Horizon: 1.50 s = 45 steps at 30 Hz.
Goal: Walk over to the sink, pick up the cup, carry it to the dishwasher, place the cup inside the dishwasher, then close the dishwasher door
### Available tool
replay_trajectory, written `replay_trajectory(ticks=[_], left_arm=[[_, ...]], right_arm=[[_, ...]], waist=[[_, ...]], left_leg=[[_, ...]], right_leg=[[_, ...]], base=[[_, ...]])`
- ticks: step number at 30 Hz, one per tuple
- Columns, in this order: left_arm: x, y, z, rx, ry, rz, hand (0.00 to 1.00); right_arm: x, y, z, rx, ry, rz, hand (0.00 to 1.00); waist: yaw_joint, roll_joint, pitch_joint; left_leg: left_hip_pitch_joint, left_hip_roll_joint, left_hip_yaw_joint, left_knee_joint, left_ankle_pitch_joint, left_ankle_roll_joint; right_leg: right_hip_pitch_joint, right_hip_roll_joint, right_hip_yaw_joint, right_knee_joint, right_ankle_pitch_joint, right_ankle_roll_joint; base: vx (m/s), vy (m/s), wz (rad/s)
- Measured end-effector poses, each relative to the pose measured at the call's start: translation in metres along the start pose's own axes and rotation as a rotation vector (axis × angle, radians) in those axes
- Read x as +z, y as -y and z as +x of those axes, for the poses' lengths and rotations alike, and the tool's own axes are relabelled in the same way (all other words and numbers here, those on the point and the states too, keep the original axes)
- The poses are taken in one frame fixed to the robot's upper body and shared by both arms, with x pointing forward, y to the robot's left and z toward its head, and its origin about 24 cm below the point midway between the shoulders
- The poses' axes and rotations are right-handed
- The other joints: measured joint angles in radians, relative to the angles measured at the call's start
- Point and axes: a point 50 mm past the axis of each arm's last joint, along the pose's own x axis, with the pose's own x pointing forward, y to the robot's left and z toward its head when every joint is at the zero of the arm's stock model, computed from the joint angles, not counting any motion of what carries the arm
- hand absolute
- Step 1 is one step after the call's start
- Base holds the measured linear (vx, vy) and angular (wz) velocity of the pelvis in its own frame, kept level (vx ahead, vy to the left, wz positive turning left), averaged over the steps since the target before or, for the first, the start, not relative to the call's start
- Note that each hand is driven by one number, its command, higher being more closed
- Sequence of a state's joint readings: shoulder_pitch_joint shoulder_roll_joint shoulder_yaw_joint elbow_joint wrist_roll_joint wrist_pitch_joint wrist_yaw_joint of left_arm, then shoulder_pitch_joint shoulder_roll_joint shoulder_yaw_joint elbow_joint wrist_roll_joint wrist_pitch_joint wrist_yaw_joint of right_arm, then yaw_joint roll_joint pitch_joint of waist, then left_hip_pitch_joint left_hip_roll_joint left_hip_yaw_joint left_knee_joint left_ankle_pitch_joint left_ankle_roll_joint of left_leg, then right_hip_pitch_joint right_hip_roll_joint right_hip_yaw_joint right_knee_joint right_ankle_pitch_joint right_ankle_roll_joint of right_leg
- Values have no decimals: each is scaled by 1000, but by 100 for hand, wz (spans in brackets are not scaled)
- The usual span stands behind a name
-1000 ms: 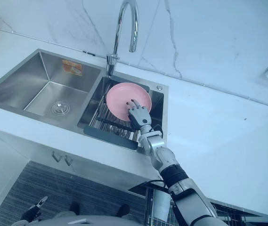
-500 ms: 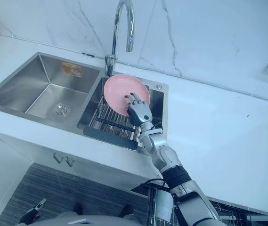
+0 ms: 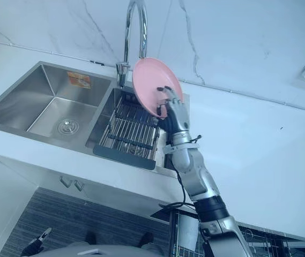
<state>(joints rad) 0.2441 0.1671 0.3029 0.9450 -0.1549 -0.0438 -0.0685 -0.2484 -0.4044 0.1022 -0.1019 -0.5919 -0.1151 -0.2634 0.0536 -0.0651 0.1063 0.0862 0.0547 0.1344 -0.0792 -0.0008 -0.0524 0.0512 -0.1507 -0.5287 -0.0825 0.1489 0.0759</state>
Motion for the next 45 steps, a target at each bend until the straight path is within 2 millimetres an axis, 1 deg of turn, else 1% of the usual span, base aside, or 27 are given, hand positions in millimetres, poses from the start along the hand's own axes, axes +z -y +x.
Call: replay_trajectory(ticks=[3, 5, 8, 9, 10, 12, 13, 14, 16, 17, 18, 20, 22, 23, 24, 25, 26, 27, 28, 31, 35, 39, 41, 42, 43, 44, 45], left_arm=[[-8, 2, -3, -4, -17, -8, 0], [-20, 2, -7, 0, -42, -19, 0], [-41, 4, -15, 17, -81, -44, 0], [-47, 11, -17, 10, -94, -59, 0], [-51, 19, -19, -5, -104, -73, 0], [-46, 23, -17, -19, -83, -77, 0], [-37, 24, -14, -25, -57, -73, 0], [-18, 22, -8, -33, 0, -58, 0], [-1, 17, -4, -34, 51, -39, 0], [1, 15, -3, -34, 53, -42, 0], [0, 13, -4, -26, 46, -49, 0], [-4, 8, -5, 3, 34, -82, 0], [-7, 6, -6, 11, 21, -108, 0], [-8, 6, -6, 10, 18, -108, 0], [-9, 6, -6, 8, 15, -107, 0], [-9, 7, -6, 4, 14, -108, 0], [-8, 8, -5, -2, 11, -110, 0], [-5, 10, -4, -8, 14, -110, 0], [-2, 14, -3, -17, 18, -113, 0], [0, 15, -1, -22, 18, -111, 0], [-6, 19, -2, -44, -6, -87, 0], [-14, 26, -3, -60, -34, -66, 0], [-17, 33, -4, -79, -38, -53, 0], [-18, 32, -4, -76, -42, -44, 0], [-18, 31, -4, -73, -42, -39, 0], [-18, 30, -4, -73, -40, -33, 0], [-19, 34, -4, -83, -40, -32, 0]], right_arm=[[-3, 24, -10, -87, -15, -5, 100], [-1, 35, -12, -128, -6, 12, 100], [8, 32, -10, -110, 56, 38, 100], [10, 33, -9, -105, 77, 36, 100], [11, 38, -8, -107, 98, 17, 100], [9, 46, -8, -123, 105, -20, 100], [6, 50, -8, -143, 96, -32, 100], [2, 55, -8, -179, 66, -39, 100], [0, 58, -8, -191, 58, -57, 100], [1, 57, -8, -190, 63, -50, 100], [4, 55, -9, -194, 76, -29, 100], [8, 55, -9, -191, 110, -22, 100], [10, 55, -9, -190, 131, -19, 100], [10, 55, -8, -188, 134, -19, 100], [11, 55, -7, -184, 139, -19, 100], [11, 55, -5, -176, 142, -20, 100], [12, 56, -2, -166, 149, -19, 100], [12, 56, 1, -159, 145, -19, 100], [12, 56, 6, -151, 145, -17, 100], [1, 52, 4, -112, 83, -25, 100], [-3, 51, 3, -113, 64, -5, 100], [-15, 46, -6, -91, 5, -8, 100], [-22, 43, -8, -75, -32, -8, 100], [-25, 41, -10, -73, -53, -2, 100], [-25, 40, -11, -74, -61, 2, 100], [-27, 40, -14, -90, -75, 9, 100], [-34, 42, -19, -117, -119, 11, 100]], waist=[[-9, 11, -7], [-13, 21, -13], [0, 45, -8], [1, 72, -5], [4, 110, -1], [-17, 140, -1], [-29, 141, 2], [-31, 120, 21], [-29, 99, 47], [-22, 113, 57], [-27, 129, 74], [-22, 126, 69], [-14, 112, 62], [-12, 106, 58], [-2, 84, 44], [2, 76, 39], [5, 67, 34], [9, 48, 23], [17, 51, 24], [18, 63, 22], [6, 61, 21], [21, 60, 17], [23, 78, 22], [25, 75, 25], [25, 66, 23], [17, 46, 26], [4, 55, 14]], left_leg=[[6, 0, 4, 0, -4, 1], [36, 0, 14, 10, -17, 0], [-36, 48, 41, 359, -195, 13], [-79, 69, -38, 506, -262, 35], [-105, 76, -116, 590, -318, 27], [-122, 75, -150, 614, -385, 1], [-127, 72, -148, 615, -406, -5], [-135, 50, -125, 633, -418, 10], [-140, 37, -66, 668, -440, 35], [-132, 43, -25, 659, -442, 67], [-120, 66, 38, 633, -429, 104], [-114, 88, 112, 602, -414, 113], [-100, 96, 182, 548, -391, 120], [-101, 94, 201, 535, -384, 121], [-108, 81, 252, 509, -364, 116], [-116, 75, 272, 503, -360, 115], [-128, 69, 300, 501, -355, 114], [-146, 57, 318, 503, -345, 111], [-159, 54, 331, 506, -341, 113], [-141, 55, 327, 497, -336, 109], [-103, 59, 317, 462, -324, 90], [-62, 58, 299, 384, -273, 83], [-42, 81, 274, 349, -253, 83], [-37, 88, 275, 343, -249, 76], [-36, 84, 277, 345, -248, 76], [-33, 68, 270, 357, -253, 67], [-34, 78, 256, 357, -253, 49]], right_leg=[[2, 2, 10, 0, -2, 1], [5, 8, 90, 1, -3, 2], [-18, 37, 270, 66, -32, 0], [-39, 58, 336, 111, -48, -5], [-79, 87, 395, 154, -64, -5], [-157, 106, 460, 216, -79, 8], [-182, 105, 471, 231, -76, 13], [-218, 95, 506, 245, -66, 12], [-242, 78, 496, 233, -57, -40], [-245, 66, 444, 232, -123, -138], [-270, 37, 347, 323, -161, -130], [-296, 11, 221, 530, -236, -152], [-223, -6, 104, 654, -351, -149], [-195, -10, 82, 669, -379, -143], [-129, -23, 46, 670, -430, -127], [-104, -26, 41, 651, -439, -120], [-60, -27, 31, 592, -433, -117], [-3, -31, 21, 469, -386, -108], [23, -16, 25, 369, -375, -75], [58, 3, 24, 285, -337, -32], [91, 19, 24, 266, -318, -17], [108, 40, 24, 263, -271, -18], [54, 47, 32, 321, -334, -14], [48, 70, 50, 172, -333, -20], [48, 71, 55, 87, -283, -30], [30, 47, 74, 33, -126, 1], [40, 53, 81, 32, -127, 9]], base=[[7, 2, -6], [65, 32, -49], [13, 32, -131], [-147, 66, -175], [-137, 76, -177], [-178, 178, -120], [-228, 255, -96], [-240, 238, -97], [-263, 247, -119], [-258, 231, -131], [-269, 262, -143], [-157, 177, -112], [-58, 161, -101], [6, 130, -110], [23, 85, -91], [17, 78, -105], [-13, 32, -90], [-7, -9, -106], [7, -44, -91], [43, -74, -56], [78, -73, 3], [73, -59, 18], [60, -102, 3], [33, -131, -4], [55, -181, 6], [90, -177, 25], [145, -168, 16]])
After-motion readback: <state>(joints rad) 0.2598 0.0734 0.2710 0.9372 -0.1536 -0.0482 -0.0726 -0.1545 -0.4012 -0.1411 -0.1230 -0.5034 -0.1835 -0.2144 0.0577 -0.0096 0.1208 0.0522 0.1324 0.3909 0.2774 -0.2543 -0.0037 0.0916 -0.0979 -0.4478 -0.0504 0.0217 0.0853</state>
